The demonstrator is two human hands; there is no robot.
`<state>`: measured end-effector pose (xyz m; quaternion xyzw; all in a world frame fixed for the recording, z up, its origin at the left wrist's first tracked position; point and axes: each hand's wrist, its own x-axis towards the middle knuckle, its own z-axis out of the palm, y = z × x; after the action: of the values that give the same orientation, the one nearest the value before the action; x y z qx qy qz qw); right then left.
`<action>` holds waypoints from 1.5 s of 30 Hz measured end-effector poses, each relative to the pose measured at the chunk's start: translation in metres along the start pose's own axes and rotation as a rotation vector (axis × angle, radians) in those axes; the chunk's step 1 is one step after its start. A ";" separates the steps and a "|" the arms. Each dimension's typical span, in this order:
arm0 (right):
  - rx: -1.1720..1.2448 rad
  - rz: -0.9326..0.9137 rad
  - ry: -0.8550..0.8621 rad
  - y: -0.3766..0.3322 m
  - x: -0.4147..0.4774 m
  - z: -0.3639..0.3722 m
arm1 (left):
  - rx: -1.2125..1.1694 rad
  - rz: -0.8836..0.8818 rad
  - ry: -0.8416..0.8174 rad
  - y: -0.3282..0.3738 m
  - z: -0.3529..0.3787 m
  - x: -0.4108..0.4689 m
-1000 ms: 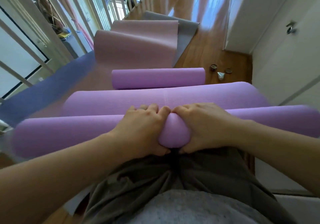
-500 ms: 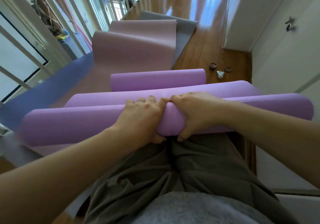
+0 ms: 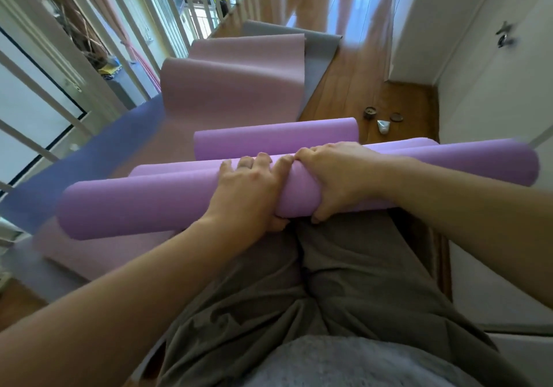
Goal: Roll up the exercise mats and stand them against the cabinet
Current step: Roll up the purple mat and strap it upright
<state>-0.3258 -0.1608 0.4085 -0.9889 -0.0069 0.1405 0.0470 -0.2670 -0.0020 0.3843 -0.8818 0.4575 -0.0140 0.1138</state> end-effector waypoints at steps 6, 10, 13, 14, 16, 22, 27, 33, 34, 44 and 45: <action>-0.198 0.016 0.441 -0.011 -0.015 0.045 | -0.156 0.036 -0.102 -0.018 -0.006 0.019; -0.157 0.036 0.392 -0.002 0.001 0.037 | -0.204 -0.015 -0.184 -0.022 -0.013 0.028; -0.152 0.007 0.361 0.000 0.002 0.030 | -0.001 -0.046 -0.064 -0.007 -0.002 0.015; -0.156 0.003 0.351 0.000 0.003 0.030 | 0.019 -0.052 -0.028 -0.004 0.002 0.012; -0.143 0.007 0.332 0.000 0.005 0.025 | -0.029 -0.069 -0.024 -0.005 0.000 0.013; -0.147 -0.029 0.301 -0.010 -0.023 -0.020 | -0.062 -0.033 -0.040 -0.011 -0.047 0.000; -0.072 -0.076 0.159 -0.031 -0.057 -0.005 | -0.016 0.064 -0.137 0.008 -0.045 -0.037; 0.056 -0.050 0.018 -0.024 -0.049 0.011 | -0.199 0.147 -0.269 0.001 -0.028 -0.022; 0.072 -0.058 -0.012 -0.021 -0.044 0.008 | -0.264 0.151 -0.298 -0.005 -0.029 -0.017; 0.215 -0.073 -0.226 0.000 -0.006 -0.005 | -0.214 0.106 -0.182 -0.006 -0.021 -0.011; 0.148 -0.063 -0.159 -0.003 -0.010 -0.004 | -0.272 0.105 -0.214 -0.011 -0.022 -0.005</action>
<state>-0.3344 -0.1587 0.4154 -0.9677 -0.0314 0.2173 0.1236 -0.2634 0.0042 0.4084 -0.8605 0.4857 0.1480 0.0420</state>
